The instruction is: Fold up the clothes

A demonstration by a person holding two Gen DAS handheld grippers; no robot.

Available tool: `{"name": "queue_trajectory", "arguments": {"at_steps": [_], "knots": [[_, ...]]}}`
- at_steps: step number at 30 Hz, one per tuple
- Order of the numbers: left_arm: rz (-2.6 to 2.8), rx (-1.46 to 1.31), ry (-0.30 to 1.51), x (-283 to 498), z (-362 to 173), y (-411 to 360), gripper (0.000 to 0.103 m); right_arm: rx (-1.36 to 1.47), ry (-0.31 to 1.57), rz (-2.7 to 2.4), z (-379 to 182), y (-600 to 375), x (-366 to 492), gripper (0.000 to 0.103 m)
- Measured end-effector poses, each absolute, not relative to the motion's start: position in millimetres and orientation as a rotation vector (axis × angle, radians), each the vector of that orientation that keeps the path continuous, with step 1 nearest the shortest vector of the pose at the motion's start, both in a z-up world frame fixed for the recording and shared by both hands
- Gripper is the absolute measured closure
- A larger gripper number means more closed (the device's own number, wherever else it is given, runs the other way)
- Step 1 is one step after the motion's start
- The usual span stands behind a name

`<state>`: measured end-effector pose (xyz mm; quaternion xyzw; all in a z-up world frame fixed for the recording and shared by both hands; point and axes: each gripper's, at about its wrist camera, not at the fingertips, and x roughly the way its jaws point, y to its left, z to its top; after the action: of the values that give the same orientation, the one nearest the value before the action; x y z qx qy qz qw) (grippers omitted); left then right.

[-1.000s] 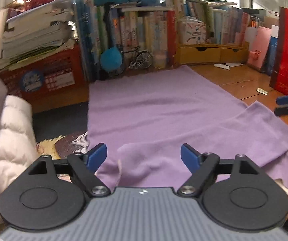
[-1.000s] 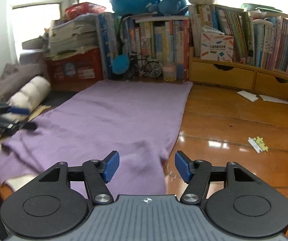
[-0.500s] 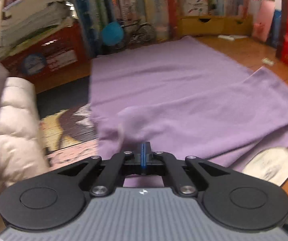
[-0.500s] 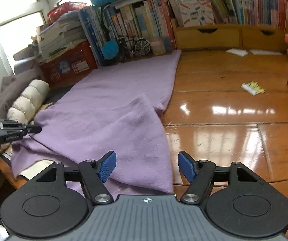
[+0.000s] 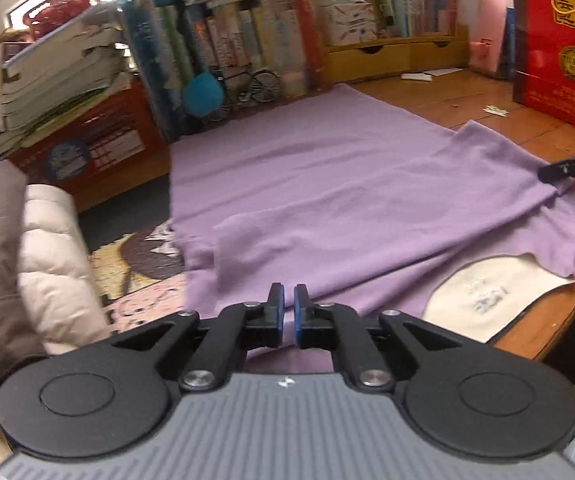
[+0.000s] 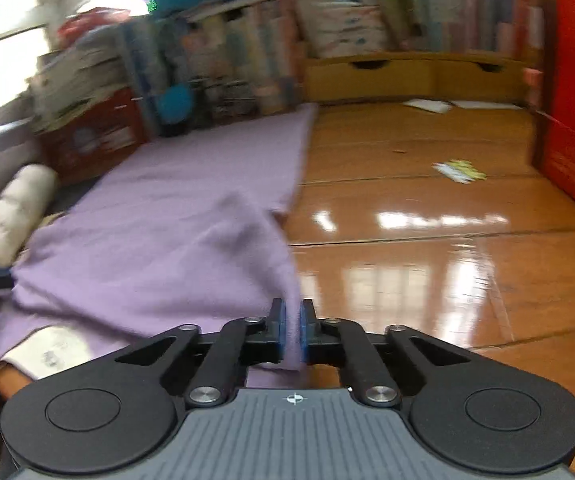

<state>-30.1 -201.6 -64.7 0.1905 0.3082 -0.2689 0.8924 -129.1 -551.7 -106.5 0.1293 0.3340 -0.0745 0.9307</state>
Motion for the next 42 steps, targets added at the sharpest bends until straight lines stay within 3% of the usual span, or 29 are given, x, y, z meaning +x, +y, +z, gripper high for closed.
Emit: {"name": "queue_trajectory", "arguments": {"at_steps": [4,6,8,9,11,13,14,16,19,24,29,37,42], "knots": [[-0.585,0.390,0.646,-28.6,-67.0,-215.1,0.095,0.202,0.693,-0.245,-103.6,-565.0,-146.8,0.099],[-0.590,0.389,0.643,-26.6,-68.0,-218.0,0.086,0.211,0.686,-0.250,-100.4,-576.4,-159.2,0.099],[-0.588,0.391,0.641,-26.4,-68.1,-218.6,0.065,0.220,0.676,-0.241,-96.7,-586.4,-170.4,0.094],[-0.587,0.391,0.639,-26.4,-68.0,-218.8,0.064,0.221,0.660,-0.209,-93.5,-586.4,-172.8,0.092],[-0.600,0.415,0.636,-32.2,-68.0,-219.2,0.054,0.177,0.636,-0.138,-87.6,-572.8,-170.9,0.079],[-0.614,0.443,0.632,-38.9,-68.0,-219.7,0.045,0.108,0.622,-0.053,-82.9,-553.6,-166.1,0.050],[-0.628,0.475,0.626,-44.7,-68.8,-220.0,0.033,0.049,0.625,0.000,-82.4,-539.7,-163.5,0.047],[-0.668,0.577,0.609,-60.1,-71.8,-219.4,0.020,-0.067,0.628,0.104,-81.3,-512.9,-159.2,0.044],[-0.727,0.664,0.572,-77.1,-73.1,-214.7,0.020,-0.208,0.617,0.230,-79.8,-485.6,-160.9,0.037],[-0.715,0.606,0.586,-70.3,-76.7,-218.1,0.020,-0.247,0.643,0.268,-81.8,-472.6,-154.0,0.036],[-0.637,0.450,0.636,-60.4,-70.5,-197.9,0.020,-0.094,0.656,0.192,-80.0,-497.7,-152.2,0.028],[-0.496,0.287,0.677,-12.7,-52.7,-176.3,0.021,0.200,0.635,0.027,-82.7,-554.3,-137.4,0.028],[-0.615,0.253,0.620,1.6,-37.5,-205.5,0.020,0.158,0.610,0.037,-87.3,-552.7,-96.0,0.028]]}}
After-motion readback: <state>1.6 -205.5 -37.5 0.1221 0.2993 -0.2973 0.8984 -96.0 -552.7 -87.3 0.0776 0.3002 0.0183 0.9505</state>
